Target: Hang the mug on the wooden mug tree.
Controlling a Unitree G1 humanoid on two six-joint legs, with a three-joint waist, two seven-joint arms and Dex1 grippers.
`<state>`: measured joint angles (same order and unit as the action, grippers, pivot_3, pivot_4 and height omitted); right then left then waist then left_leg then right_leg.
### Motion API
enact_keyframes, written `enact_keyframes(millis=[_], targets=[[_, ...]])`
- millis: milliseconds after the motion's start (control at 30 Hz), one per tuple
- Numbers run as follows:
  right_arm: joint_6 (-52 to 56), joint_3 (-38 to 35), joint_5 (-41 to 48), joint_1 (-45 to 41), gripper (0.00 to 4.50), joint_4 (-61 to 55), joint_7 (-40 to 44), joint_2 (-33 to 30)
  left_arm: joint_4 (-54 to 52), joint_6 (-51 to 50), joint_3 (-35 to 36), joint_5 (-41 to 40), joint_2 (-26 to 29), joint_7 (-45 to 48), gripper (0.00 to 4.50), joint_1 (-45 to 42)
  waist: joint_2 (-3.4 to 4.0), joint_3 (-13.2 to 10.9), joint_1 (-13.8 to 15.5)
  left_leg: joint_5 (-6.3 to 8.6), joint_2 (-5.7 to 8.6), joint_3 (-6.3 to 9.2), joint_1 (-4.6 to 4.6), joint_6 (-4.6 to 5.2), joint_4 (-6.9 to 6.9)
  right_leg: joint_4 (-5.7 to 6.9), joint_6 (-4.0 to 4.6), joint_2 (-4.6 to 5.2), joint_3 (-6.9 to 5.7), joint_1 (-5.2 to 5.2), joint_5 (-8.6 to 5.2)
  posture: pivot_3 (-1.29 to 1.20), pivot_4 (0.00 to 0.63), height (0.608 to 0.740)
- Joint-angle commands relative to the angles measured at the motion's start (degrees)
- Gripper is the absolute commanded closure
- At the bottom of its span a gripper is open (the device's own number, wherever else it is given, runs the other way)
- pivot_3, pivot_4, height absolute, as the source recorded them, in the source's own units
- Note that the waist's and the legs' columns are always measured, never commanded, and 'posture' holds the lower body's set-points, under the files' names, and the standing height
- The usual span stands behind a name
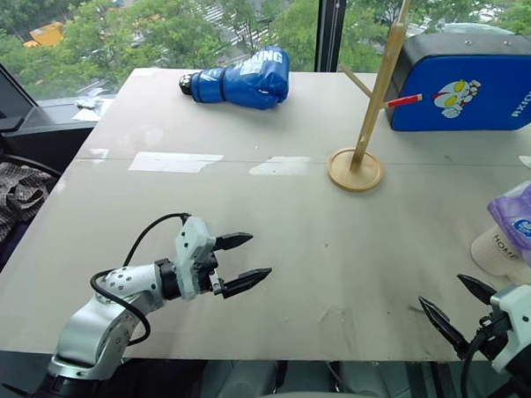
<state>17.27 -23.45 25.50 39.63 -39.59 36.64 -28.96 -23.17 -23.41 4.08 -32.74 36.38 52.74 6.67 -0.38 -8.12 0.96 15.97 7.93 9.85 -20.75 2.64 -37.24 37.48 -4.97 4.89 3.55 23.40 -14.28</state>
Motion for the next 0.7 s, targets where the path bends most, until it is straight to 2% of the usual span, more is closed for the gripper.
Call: enact_keyframes(millis=[33,167,333,533,700], targets=[[-1.1,-0.3,0.0,-2.2,0.02,-1.9,-1.3,0.6,-2.2,-0.6,1.0,-3.0,-0.6,0.1,0.00,-3.2,0.00,0.0,0.0,0.00,0.00,0.00,0.00,0.00,0.00,-0.01,0.00,0.00,0.00,0.00,0.00,0.00,0.150,0.740],[1.2,1.5,-2.5,-12.1,0.02,-7.6,-7.7,-0.5,-2.7,-0.9,0.4,-6.8,-1.6,2.7,0.00,-9.3,0.01,0.0,-0.1,0.09,-0.02,-0.01,-0.01,-0.07,-0.14,-0.02,0.01,0.08,-0.22,0.01,0.03,0.00,0.150,0.740],[21.2,1.0,-8.4,-28.4,0.02,-13.6,-16.5,-11.9,-4.2,-2.3,-1.8,-10.2,-1.0,6.7,0.00,-16.8,0.00,0.0,-0.1,-0.02,-0.11,-0.12,-0.06,-0.25,-0.12,0.03,0.03,0.13,-0.41,0.14,0.04,0.00,0.150,0.740],[41.9,-4.2,-12.4,-34.0,0.02,-15.6,-16.0,-26.2,-5.0,-4.1,-4.1,-12.0,-1.1,8.7,0.00,-21.5,-0.01,0.0,0.5,-0.01,-0.18,0.15,-0.46,-0.27,-0.09,-0.38,0.06,0.14,-0.76,0.23,0.04,0.00,0.150,0.740],[51.7,-5.9,-13.8,-35.8,0.02,-16.5,-16.0,-29.7,-4.3,-3.3,-5.1,-11.1,-1.5,9.8,0.00,-21.2,-0.06,0.0,0.0,0.03,-0.17,0.09,-0.56,-0.20,-0.10,-0.54,0.05,0.16,-0.72,0.27,0.06,0.00,0.150,0.740]])
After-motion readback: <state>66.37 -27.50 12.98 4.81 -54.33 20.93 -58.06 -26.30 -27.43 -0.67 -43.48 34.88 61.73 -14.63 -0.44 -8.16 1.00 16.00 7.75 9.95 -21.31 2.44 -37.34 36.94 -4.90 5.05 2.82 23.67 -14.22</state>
